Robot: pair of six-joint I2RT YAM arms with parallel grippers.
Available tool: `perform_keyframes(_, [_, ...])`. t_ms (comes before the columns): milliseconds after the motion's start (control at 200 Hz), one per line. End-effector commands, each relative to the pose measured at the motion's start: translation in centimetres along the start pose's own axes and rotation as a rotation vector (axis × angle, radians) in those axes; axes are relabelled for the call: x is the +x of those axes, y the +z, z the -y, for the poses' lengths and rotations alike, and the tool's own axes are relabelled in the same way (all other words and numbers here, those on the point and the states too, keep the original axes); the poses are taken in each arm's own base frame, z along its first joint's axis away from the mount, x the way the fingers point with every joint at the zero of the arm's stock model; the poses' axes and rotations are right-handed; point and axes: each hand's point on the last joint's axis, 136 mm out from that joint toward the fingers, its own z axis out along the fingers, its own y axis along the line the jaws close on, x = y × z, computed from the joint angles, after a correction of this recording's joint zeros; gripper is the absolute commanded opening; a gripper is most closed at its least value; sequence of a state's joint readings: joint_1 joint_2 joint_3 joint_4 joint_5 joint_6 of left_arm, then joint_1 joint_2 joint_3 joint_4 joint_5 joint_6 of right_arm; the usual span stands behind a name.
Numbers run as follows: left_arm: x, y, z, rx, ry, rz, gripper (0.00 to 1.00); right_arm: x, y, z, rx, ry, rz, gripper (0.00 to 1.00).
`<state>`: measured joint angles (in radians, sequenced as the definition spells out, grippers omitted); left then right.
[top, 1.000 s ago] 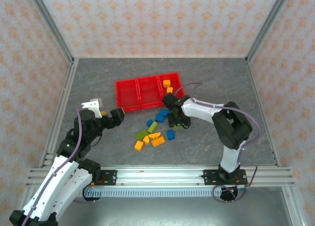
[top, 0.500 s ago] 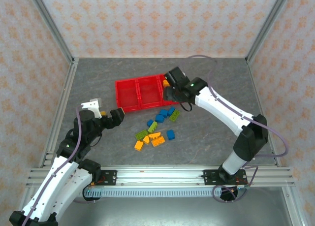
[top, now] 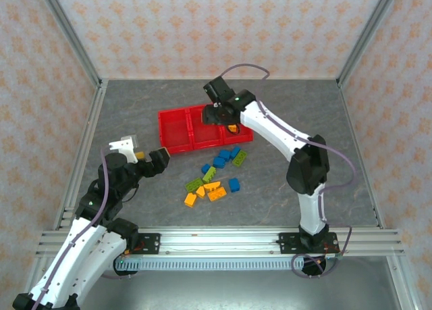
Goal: Sort the legos into containers by color
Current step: Place the lego in the container.
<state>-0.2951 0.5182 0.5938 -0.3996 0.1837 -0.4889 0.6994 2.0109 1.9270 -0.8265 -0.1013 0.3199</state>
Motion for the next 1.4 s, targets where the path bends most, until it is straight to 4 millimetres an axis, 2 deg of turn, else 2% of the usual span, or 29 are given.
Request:
perform_keyframes(0, [-0.2,-0.1,0.7,0.032,0.023,0.015,0.99,-0.8,0.3,-1.1,-0.044,-0.011,-0.001,0.43])
perform_keyframes(185, [-0.1,0.0,0.8,0.039,0.025,0.009,0.99,0.7,3.4,-1.4,-0.059,-0.012,-0.057,0.43])
perform_keyframes(460, [-0.1,0.1,0.7,0.035,0.025,0.010,0.99,1.6,6.1,-2.0,-0.084,-0.007,-0.088,0.45])
perform_keyframes(856, [-0.1,0.1,0.9,0.046,0.025,0.005,0.99,1.8,8.5,-2.0,-0.070,-0.009,-0.093,0.63])
perform_keyframes(1006, [0.0,0.1,0.9,0.045,0.026,0.000,0.99,1.2,8.1,-2.1,-0.063,-0.001,-0.078,0.80])
perform_keyframes(1146, [0.0,0.1,0.9,0.047,0.026,0.000,0.99,0.1,6.8,-2.6,-0.064,0.005,-0.045,0.88])
perform_keyframes(1256, [0.0,0.1,0.9,0.049,0.027,0.000,0.99,-1.0,5.0,-3.4,-0.098,0.024,-0.019,0.90])
perform_keyframes(1396, [0.0,0.1,0.9,0.049,0.027,0.000,0.99,-3.0,1.4,-4.3,-0.137,0.044,0.043,0.92])
